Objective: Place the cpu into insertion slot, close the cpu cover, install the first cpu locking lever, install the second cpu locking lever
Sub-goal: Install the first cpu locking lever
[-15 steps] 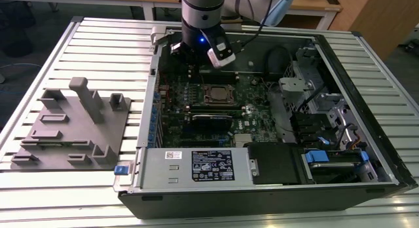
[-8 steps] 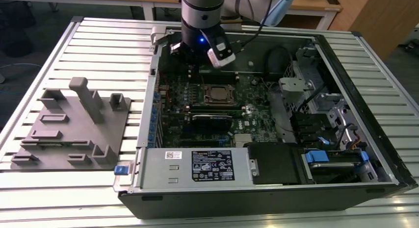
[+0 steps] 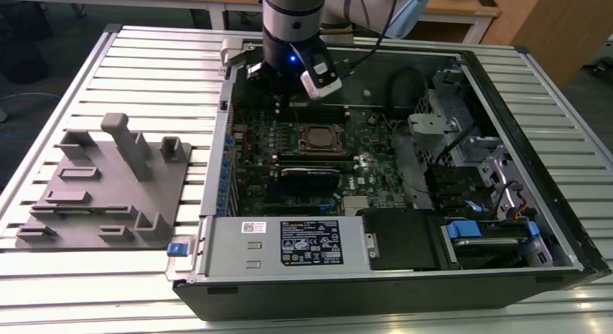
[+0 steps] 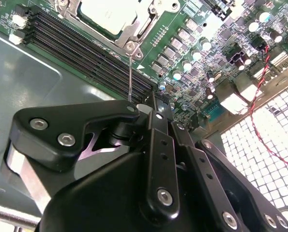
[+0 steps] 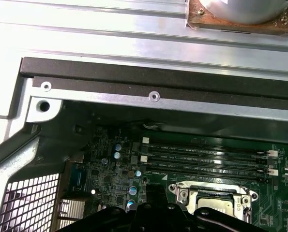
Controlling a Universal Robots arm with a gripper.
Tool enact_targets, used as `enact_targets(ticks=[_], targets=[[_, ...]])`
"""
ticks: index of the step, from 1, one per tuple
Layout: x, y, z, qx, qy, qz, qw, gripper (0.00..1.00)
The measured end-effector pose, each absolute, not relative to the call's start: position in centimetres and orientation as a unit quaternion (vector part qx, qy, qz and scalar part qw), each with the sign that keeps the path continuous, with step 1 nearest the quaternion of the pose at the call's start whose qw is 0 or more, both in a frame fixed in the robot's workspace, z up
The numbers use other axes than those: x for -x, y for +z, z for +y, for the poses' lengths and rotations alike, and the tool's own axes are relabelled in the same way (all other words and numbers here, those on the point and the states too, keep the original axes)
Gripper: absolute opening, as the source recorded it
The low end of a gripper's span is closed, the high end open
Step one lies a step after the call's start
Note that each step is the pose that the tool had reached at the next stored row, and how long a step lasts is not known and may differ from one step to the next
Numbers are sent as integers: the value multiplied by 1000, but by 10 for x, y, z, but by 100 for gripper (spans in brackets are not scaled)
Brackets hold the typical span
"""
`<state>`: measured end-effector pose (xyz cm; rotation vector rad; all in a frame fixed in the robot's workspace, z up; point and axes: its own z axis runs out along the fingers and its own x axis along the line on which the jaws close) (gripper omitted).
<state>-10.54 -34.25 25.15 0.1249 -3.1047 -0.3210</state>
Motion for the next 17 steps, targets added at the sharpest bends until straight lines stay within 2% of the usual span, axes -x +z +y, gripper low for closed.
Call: enact_targets(ticks=[8, 17], targets=[[106, 252, -343, -40, -103, -994, 9, 10], [106, 251, -343, -40, -119, -992, 8, 10]])
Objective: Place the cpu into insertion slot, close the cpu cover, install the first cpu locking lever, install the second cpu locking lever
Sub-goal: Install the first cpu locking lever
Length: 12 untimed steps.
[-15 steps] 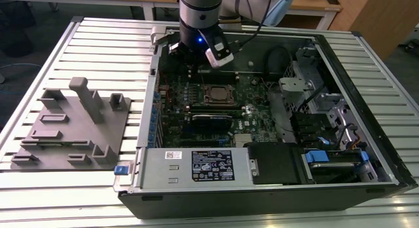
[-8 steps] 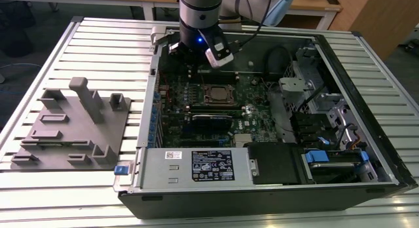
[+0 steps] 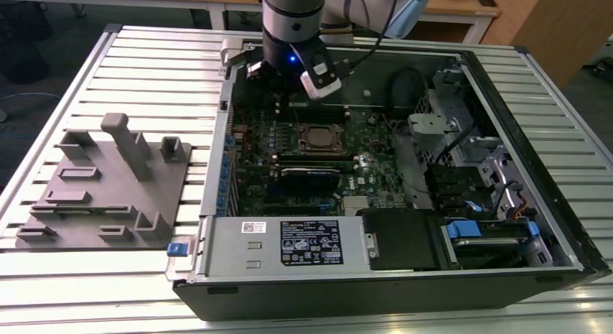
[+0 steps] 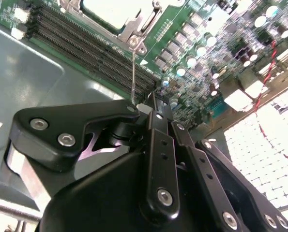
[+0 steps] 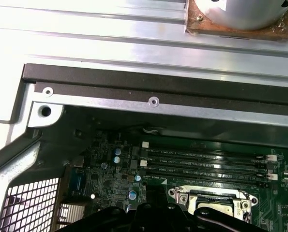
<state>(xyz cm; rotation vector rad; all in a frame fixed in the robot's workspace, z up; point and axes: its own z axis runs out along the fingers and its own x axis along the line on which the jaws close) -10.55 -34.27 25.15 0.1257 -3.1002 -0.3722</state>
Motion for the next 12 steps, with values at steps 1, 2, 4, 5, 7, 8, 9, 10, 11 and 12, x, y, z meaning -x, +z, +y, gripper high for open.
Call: enact_targets(ticks=[1, 2, 4, 5, 7, 8, 9, 10, 11, 12], targets=[[106, 251, -343, -40, -121, -992, 8, 10], [106, 251, -343, -40, -121, -992, 8, 10], [105, 251, -343, -39, -121, -992, 8, 10], [105, 251, -343, -35, -121, -992, 8, 10], [105, 251, -343, -26, -121, -992, 6, 10], [105, 251, -343, -24, -121, -992, 6, 10], [105, 251, -343, -24, -121, -992, 6, 10], [105, 251, -343, -24, -121, -992, 6, 10], [105, 251, -343, -24, -121, -992, 6, 10], [105, 251, -343, -24, -121, -992, 6, 10]])
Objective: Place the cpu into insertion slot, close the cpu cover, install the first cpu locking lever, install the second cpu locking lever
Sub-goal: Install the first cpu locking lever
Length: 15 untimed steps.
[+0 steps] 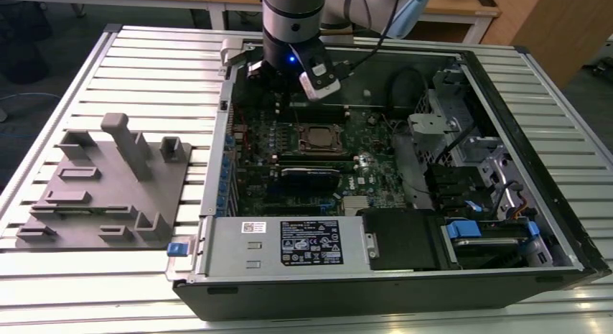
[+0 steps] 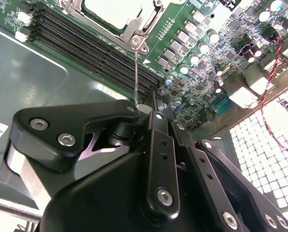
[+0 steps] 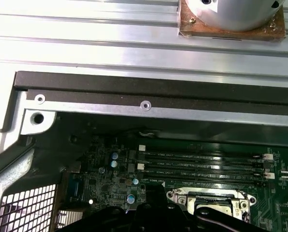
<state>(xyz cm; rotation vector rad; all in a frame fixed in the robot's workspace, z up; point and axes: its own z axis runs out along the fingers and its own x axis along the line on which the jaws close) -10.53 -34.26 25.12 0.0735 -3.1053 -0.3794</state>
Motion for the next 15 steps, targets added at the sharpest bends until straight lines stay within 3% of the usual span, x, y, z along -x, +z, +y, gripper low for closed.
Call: enact_targets(ticks=[15], targets=[[87, 251, -343, -23, -122, -992, 6, 10]])
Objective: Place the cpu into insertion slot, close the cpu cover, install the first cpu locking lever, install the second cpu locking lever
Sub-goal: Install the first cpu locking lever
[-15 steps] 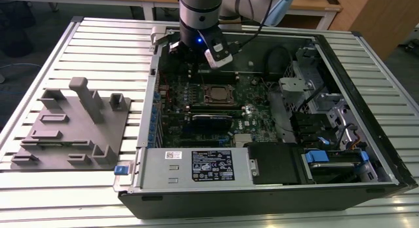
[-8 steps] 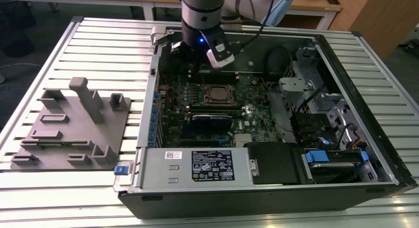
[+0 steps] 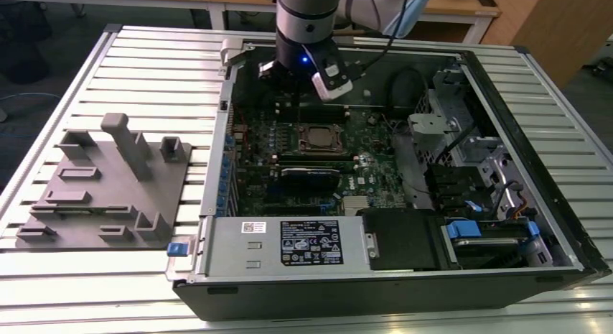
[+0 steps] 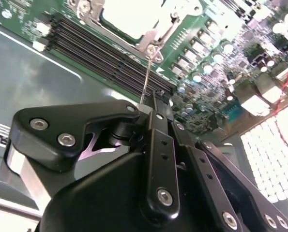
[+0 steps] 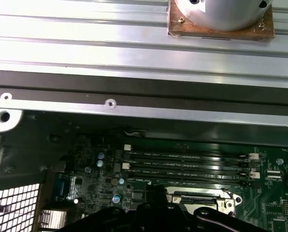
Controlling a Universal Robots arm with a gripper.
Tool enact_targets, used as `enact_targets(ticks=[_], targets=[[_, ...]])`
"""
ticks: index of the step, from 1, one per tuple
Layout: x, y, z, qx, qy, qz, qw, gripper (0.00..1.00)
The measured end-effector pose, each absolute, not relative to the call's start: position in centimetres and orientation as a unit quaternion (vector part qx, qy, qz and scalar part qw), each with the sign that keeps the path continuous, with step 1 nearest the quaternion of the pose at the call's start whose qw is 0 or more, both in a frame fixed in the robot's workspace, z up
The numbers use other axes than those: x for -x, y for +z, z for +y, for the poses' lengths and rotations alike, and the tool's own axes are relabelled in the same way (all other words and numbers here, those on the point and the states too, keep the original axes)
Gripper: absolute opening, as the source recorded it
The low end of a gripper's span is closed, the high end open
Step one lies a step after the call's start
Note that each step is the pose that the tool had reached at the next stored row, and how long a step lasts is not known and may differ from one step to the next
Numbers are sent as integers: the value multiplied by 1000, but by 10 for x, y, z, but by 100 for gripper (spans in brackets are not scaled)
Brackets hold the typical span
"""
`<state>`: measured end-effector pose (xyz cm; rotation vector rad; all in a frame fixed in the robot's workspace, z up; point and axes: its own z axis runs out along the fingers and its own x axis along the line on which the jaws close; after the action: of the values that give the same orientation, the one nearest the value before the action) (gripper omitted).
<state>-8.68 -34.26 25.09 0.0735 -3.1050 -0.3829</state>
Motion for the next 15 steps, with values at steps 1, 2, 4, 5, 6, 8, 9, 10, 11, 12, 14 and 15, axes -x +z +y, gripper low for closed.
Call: enact_targets(ticks=[1, 2, 4, 5, 6, 8, 9, 10, 11, 12, 14, 15], targets=[[85, 251, -343, -24, -122, -992, 6, 10], [83, 251, -343, -24, -122, -992, 6, 10], [79, 251, -343, -23, -122, -992, 6, 10], [77, 251, -343, -23, -122, -992, 6, 10], [76, 251, -343, -23, -122, -992, 6, 10], [73, 251, -343, -23, -122, -992, 6, 10], [71, 251, -343, -24, -122, -992, 6, 10], [70, 251, -343, -24, -122, -992, 6, 10], [69, 251, -343, -24, -122, -992, 6, 10], [68, 251, -343, -23, -122, -992, 6, 10], [67, 251, -343, -23, -122, -992, 6, 10], [67, 251, -343, -23, -122, -992, 6, 10]])
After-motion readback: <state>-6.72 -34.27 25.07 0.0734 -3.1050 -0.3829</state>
